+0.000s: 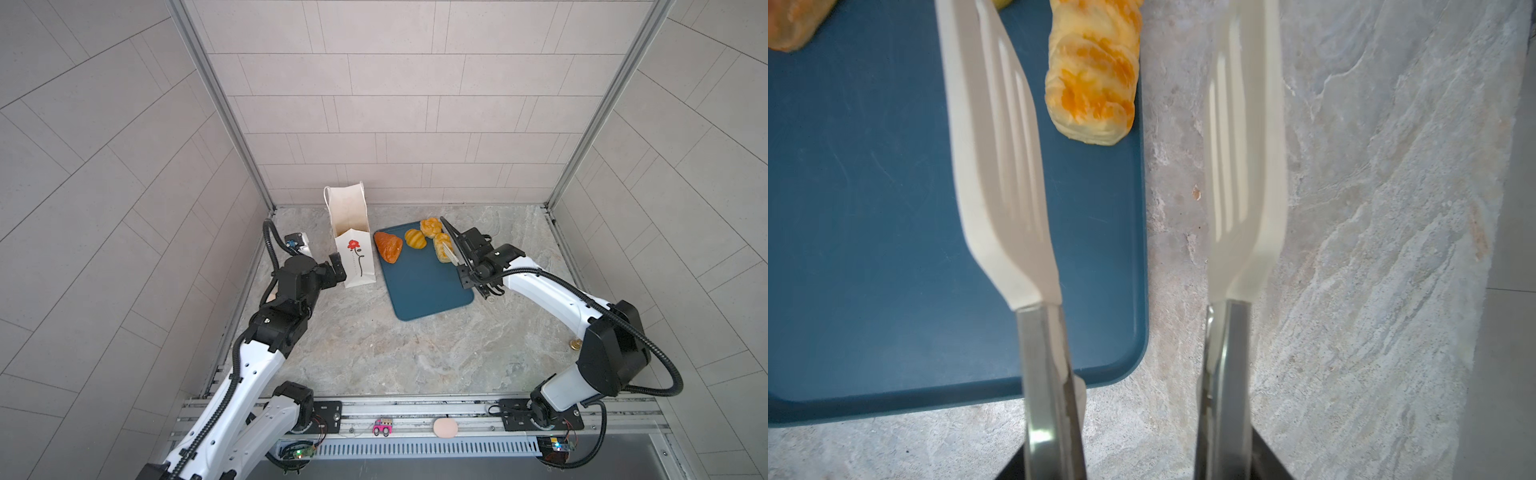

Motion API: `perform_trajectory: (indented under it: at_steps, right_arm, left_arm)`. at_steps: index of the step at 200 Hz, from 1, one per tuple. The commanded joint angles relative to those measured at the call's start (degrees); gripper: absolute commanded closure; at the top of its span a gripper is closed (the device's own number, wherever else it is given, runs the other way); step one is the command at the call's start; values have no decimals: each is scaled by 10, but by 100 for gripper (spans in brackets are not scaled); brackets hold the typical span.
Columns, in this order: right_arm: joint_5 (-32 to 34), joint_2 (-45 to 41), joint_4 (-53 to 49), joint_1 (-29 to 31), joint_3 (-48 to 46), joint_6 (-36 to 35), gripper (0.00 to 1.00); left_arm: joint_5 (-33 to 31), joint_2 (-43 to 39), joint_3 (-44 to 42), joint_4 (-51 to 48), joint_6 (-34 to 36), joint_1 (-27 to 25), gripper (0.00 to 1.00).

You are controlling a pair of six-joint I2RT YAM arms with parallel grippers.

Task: Place the fake bread into the paper bag
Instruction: 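Move the open tongs with the right gripper back over the tray, then lower the tongs around the flaky twisted roll and close them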

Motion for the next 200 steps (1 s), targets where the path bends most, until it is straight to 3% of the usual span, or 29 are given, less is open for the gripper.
perform_trajectory:
  at_steps: [1,200]
  right_arm:
    - [8,13,21,-2,4,14,44]
    - [22,173,-27,-11,144,24,41]
  left_arm:
    - [-14,-3,15,4,2,-4,0]
    - [-36,-11,5,-8,11,-7,0]
